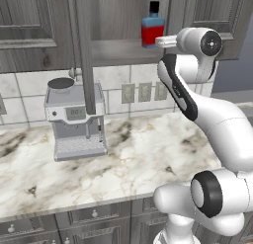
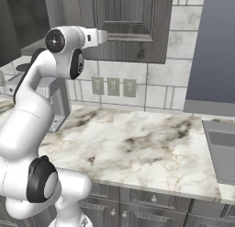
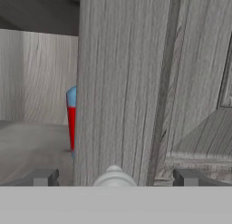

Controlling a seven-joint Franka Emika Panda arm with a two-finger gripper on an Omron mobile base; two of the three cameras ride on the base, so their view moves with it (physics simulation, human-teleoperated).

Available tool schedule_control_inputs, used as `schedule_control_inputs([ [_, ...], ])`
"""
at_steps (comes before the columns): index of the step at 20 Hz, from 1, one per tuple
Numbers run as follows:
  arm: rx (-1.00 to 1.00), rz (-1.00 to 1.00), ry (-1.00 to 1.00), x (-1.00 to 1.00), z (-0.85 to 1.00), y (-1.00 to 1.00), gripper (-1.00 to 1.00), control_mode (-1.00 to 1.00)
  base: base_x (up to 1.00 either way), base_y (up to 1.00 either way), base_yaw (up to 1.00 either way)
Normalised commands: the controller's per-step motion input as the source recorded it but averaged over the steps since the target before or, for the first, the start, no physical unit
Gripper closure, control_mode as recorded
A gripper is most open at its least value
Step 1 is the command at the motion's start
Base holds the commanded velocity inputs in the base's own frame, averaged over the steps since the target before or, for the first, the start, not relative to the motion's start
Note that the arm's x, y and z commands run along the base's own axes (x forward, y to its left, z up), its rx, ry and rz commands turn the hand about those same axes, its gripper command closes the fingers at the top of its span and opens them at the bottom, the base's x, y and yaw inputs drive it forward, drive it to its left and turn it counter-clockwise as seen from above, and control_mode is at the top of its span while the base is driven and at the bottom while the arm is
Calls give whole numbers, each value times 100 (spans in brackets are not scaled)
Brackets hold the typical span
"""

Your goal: Get the candle and the liquor from the cabinet and move them to the dining counter.

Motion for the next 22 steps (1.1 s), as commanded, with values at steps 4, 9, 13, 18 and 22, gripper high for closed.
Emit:
schedule_control_inputs([
  [4, 0, 0, 0, 0, 0, 0, 100, -100, 0, 0, 0],
  [9, 0, 0, 0, 0, 0, 0, 100, -100, 0, 0, 0],
  [13, 0, 0, 0, 0, 0, 0, 100, -100, 0, 0, 0],
  [18, 0, 0, 0, 0, 0, 0, 100, -100, 0, 0, 0],
  [22, 0, 0, 0, -3, 0, 0, 100, -100, 0, 0, 0],
])
